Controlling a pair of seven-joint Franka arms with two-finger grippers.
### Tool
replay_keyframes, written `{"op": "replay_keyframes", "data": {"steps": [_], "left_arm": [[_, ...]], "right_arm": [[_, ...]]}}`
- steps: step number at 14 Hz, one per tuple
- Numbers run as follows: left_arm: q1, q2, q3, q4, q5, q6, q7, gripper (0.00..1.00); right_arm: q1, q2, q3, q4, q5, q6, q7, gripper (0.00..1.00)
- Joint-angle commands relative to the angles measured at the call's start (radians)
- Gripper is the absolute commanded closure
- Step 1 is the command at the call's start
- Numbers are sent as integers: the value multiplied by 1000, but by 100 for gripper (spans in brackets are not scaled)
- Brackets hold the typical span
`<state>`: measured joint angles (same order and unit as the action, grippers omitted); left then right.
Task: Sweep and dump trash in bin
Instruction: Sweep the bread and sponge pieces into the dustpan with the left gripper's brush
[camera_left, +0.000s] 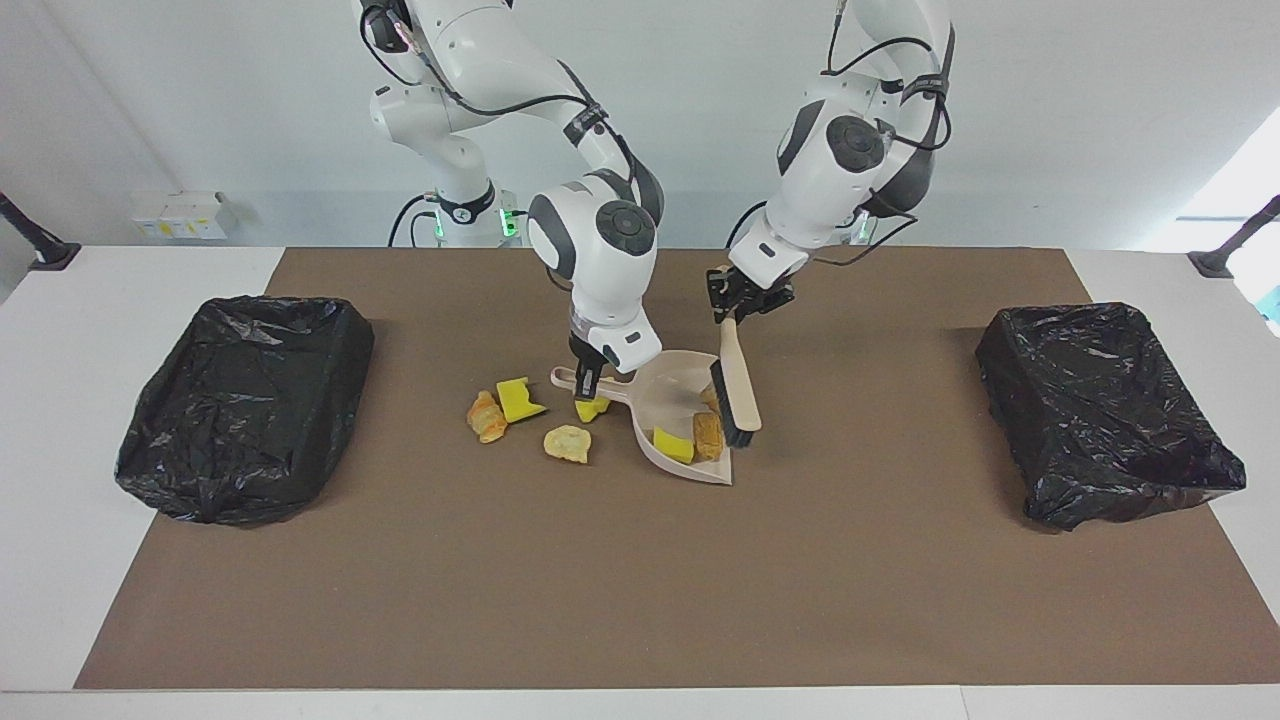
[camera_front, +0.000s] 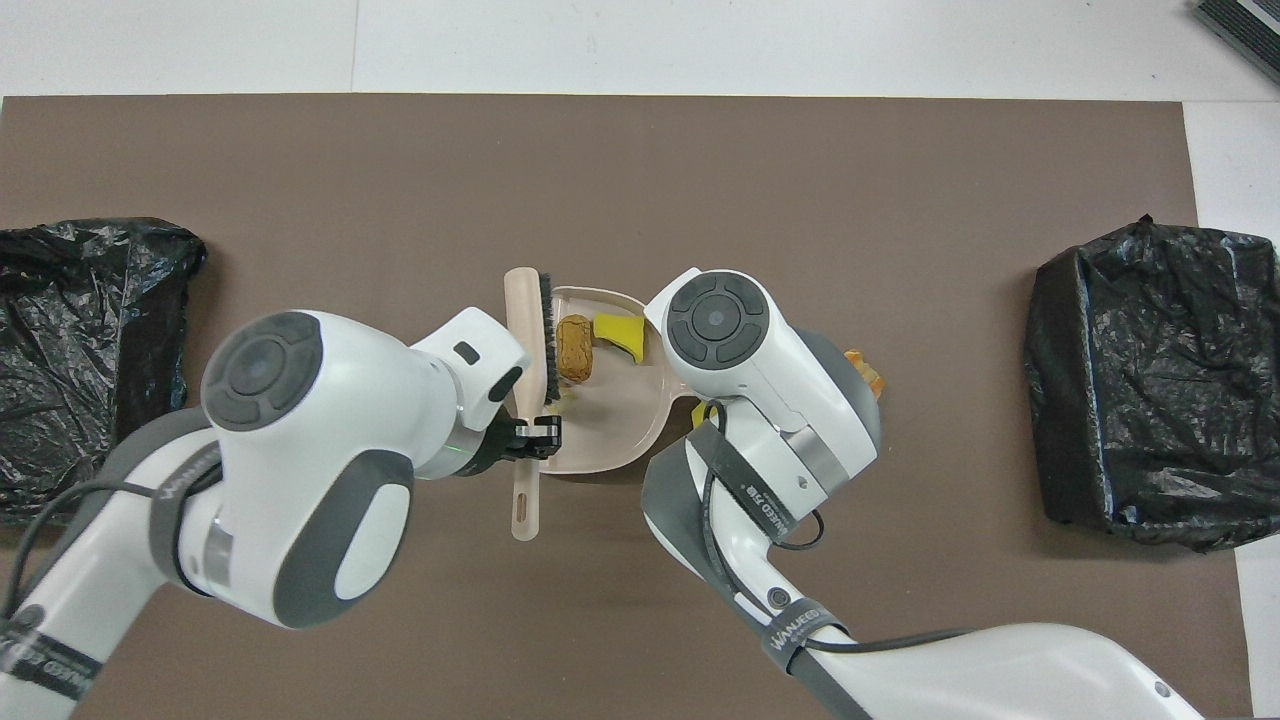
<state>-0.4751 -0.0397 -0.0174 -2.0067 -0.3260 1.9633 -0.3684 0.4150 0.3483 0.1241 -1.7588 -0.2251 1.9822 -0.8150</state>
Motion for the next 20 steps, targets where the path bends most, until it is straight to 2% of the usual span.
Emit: {"op": "replay_keyframes", "data": {"steps": [1,3,6,8,10,15,17,20], "left_arm": [[52,-31,-2,29,46,-131,-1,100],[111,-51,-4,-1,73,-150,12,100],[153,-62,-4,-102,74,-100,84,100],[127,-46,-9,-203,74,12,89,100],[54,-60,-9,-286,73,115,88,100],[-95,-60,-12,-271,59,118,48,100],[-100,-51,-10,-204,45,88,11,100],[-77,-83,-1,-137,45,-36,-13,100]], "right_arm": [[-5,-5,8,-14,20,24,-3,100],[-7,-5,8,-14,20,24,-3,100],[-5,-5,8,-14,20,24,-1,100],[-5,-5,8,-14,20,24,-1,100],[-5,-5,8,-14,20,24,0,100],[-5,-5,8,-14,20,24,1,100],[-5,-5,8,-14,20,24,1,100],[-5,-5,8,-14,20,24,1,100]]}}
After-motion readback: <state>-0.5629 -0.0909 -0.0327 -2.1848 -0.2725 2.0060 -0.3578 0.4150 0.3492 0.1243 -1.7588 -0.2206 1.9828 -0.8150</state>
